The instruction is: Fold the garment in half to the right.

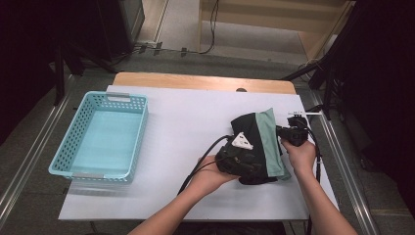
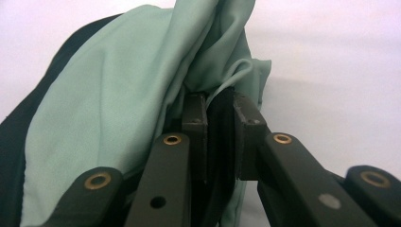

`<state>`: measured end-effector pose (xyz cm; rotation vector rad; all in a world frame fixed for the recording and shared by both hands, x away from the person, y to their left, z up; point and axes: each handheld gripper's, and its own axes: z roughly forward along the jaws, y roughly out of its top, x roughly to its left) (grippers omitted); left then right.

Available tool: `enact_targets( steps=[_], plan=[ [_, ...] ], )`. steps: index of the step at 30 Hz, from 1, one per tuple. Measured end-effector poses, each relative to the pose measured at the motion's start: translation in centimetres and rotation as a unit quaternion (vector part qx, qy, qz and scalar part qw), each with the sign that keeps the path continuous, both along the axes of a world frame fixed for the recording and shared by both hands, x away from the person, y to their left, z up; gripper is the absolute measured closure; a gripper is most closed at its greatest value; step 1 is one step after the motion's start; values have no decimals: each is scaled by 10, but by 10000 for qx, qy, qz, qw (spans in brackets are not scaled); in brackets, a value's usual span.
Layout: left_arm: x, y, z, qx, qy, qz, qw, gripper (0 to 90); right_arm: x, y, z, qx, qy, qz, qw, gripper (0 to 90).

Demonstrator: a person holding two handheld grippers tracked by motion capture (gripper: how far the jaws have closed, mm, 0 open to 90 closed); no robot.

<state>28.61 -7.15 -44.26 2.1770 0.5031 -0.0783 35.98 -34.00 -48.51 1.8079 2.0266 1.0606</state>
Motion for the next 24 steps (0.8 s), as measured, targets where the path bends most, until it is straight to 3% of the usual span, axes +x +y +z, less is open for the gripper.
enact_targets(
  steps=[15, 21, 24],
  plan=[
    [13, 40, -4, 3, 137, 376, 9992, 553, -4, 3, -12, -152, 100, 25, 9998, 769],
    [18, 50, -3, 0, 169, 478, 9987, 525, -5, -3, -8, 64, -44, 64, 9999, 735],
    [22, 54, -4, -7, 216, 540, 9983, 525, -8, -4, -3, -9, -187, 113, 9998, 714]
  ],
)
